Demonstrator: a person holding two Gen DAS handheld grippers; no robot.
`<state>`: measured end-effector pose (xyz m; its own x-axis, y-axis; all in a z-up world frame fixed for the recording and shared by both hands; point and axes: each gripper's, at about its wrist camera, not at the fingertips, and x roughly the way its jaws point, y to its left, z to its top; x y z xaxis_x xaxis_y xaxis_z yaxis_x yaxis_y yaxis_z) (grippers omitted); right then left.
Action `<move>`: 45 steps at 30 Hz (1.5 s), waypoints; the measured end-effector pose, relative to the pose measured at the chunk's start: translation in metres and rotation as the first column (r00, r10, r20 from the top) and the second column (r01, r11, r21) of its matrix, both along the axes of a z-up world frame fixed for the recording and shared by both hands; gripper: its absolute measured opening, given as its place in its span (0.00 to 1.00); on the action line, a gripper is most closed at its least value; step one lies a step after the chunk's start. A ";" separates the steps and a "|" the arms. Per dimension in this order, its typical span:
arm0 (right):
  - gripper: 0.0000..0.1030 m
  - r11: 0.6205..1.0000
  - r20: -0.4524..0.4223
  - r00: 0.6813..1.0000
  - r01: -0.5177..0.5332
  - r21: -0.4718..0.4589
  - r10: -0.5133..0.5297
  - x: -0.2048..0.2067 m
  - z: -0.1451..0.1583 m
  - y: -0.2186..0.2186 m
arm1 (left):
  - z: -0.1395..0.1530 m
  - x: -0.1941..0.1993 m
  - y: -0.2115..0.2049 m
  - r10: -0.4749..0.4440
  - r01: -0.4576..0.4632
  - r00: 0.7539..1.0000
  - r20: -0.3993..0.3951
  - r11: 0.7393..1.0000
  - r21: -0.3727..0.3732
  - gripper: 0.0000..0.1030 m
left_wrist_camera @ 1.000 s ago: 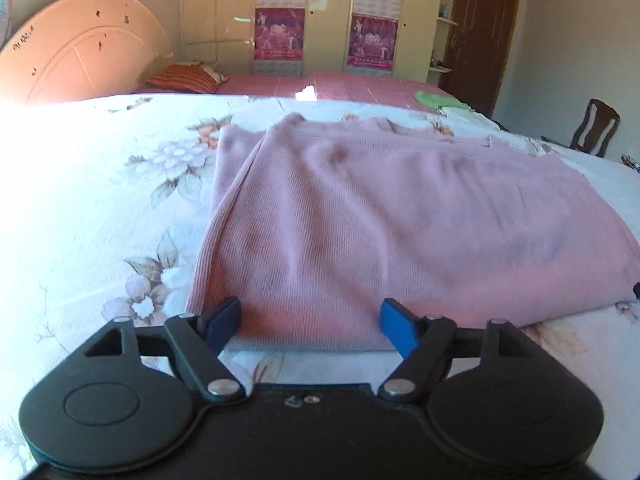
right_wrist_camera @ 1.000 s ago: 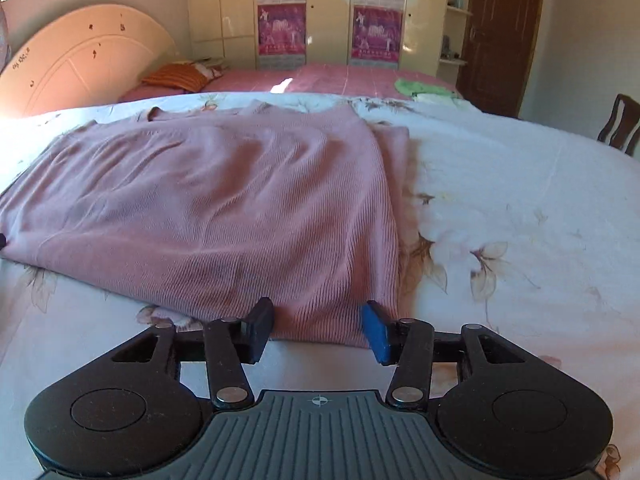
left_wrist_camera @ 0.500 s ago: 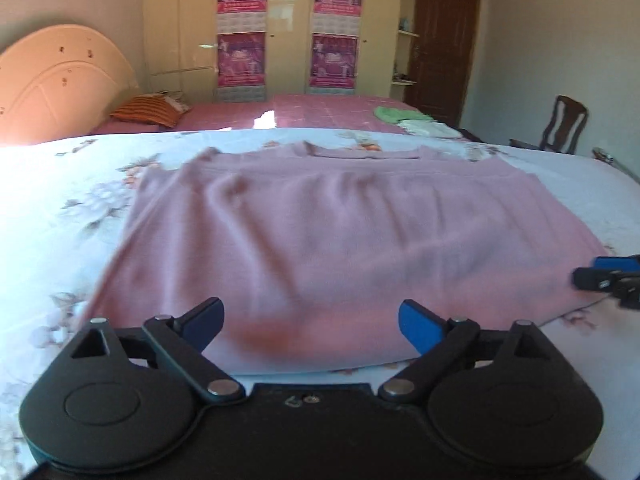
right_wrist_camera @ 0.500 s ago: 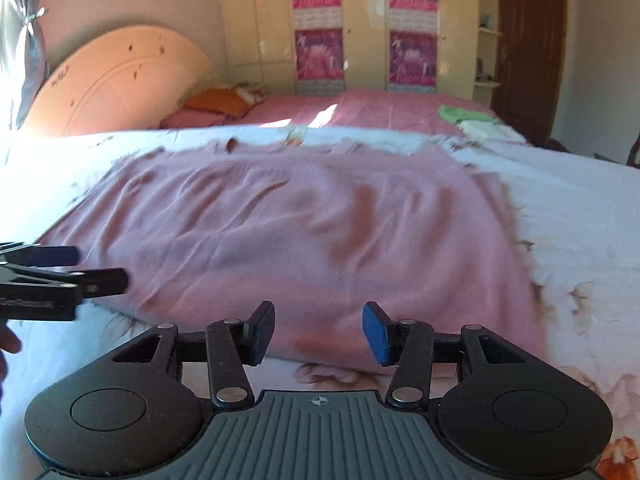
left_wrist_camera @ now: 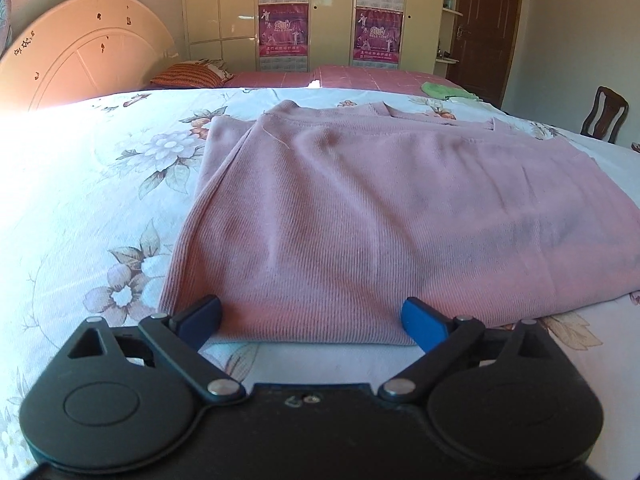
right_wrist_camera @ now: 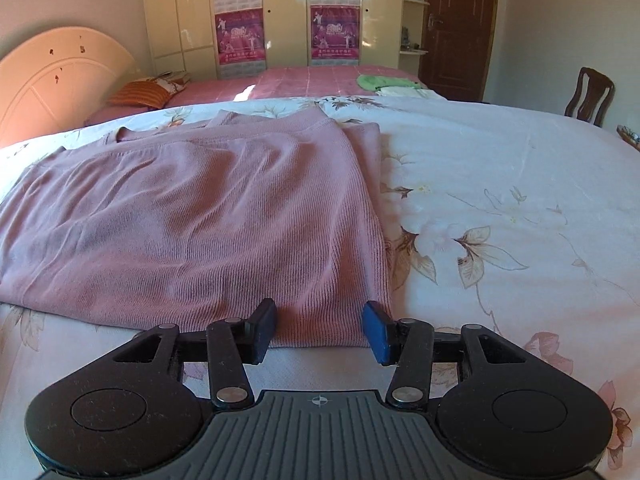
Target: Fold small clothes
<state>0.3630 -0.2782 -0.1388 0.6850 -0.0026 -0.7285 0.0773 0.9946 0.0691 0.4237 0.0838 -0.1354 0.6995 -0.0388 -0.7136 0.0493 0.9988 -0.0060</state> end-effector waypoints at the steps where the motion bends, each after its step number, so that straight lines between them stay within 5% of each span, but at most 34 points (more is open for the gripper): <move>1: 0.47 1.000 -0.008 1.000 0.007 0.005 -0.007 0.000 0.004 0.000 | 0.005 -0.003 0.003 0.008 -0.008 1.000 -0.005 1.000 -0.015 0.87; 3: 0.47 0.999 0.050 0.999 0.003 0.049 -0.005 -0.010 0.021 -0.003 | 0.015 -0.019 0.016 0.023 -0.021 0.999 0.026 0.996 -0.084 0.79; 5: 0.47 0.996 0.102 0.994 -0.040 0.082 0.032 -0.019 0.033 0.002 | 0.015 -0.032 0.033 0.063 -0.058 0.998 0.015 0.968 -0.244 0.69; 7: 0.27 0.991 0.125 0.990 -0.077 0.113 0.063 -0.024 0.040 0.008 | 0.000 -0.037 0.048 0.114 -0.126 0.992 -0.053 0.896 -0.425 0.60; 11: 0.25 0.980 0.143 0.985 -0.119 0.157 0.097 -0.019 0.045 0.026 | -0.019 -0.035 0.070 0.262 -0.239 0.963 -0.058 0.738 -0.631 0.62; 16: 0.25 0.968 0.154 0.979 -0.162 0.191 0.133 -0.001 0.048 0.048 | -0.031 -0.013 0.084 0.329 -0.254 0.943 -0.044 0.629 -0.735 0.65; 23: 0.25 0.945 0.148 0.977 -0.189 0.269 0.153 0.039 0.041 0.063 | -0.036 0.017 0.085 0.416 -0.277 0.909 -0.012 0.585 -0.762 0.65; 26: 0.11 0.932 0.150 0.972 -0.217 0.290 0.180 0.060 0.038 0.076 | -0.038 0.032 0.087 0.432 -0.289 0.902 -0.004 0.595 -0.750 0.57; 27: 0.10 0.930 0.150 0.970 -0.227 0.290 0.190 0.066 0.037 0.081 | -0.039 0.035 0.088 0.434 -0.295 0.901 -0.008 0.598 -0.745 0.47; 29: 0.10 0.925 0.149 0.966 -0.245 0.292 0.209 0.074 0.034 0.092 | -0.045 0.043 0.095 0.428 -0.330 0.901 -0.069 0.576 -0.748 0.07; 30: 0.10 0.923 0.145 0.966 -0.251 0.291 0.216 0.079 0.033 0.096 | -0.039 0.036 0.099 0.436 -0.318 0.898 -0.053 0.562 -0.764 0.07; 32: 0.10 0.918 0.160 0.960 -0.270 0.290 0.232 0.081 0.036 0.103 | -0.007 0.026 0.090 0.400 -0.205 0.910 0.112 0.666 -0.717 0.07; 33: 0.10 0.914 0.175 0.954 -0.287 0.288 0.244 0.081 0.036 0.105 | -0.002 0.026 0.088 0.386 -0.195 0.915 0.120 0.682 -0.705 0.07; 37: 0.10 0.925 0.070 0.952 -0.305 0.228 0.297 0.099 0.006 0.122 | -0.031 0.032 0.101 0.404 -0.293 0.914 -0.017 0.631 -0.718 0.10; 39: 0.09 0.925 0.099 0.943 -0.330 0.187 0.317 0.099 0.001 0.125 | -0.050 0.030 0.112 0.415 -0.319 0.907 -0.076 0.557 -0.767 0.16; 41: 0.09 0.925 0.093 0.942 -0.334 0.184 0.322 0.101 0.000 0.125 | -0.057 0.027 0.118 0.422 -0.304 0.904 -0.071 0.517 -0.800 0.15; 45: 0.09 0.920 0.106 0.940 -0.339 0.194 0.324 0.102 -0.004 0.121 | -0.053 0.033 0.115 0.396 -0.287 0.916 -0.060 0.545 -0.788 0.08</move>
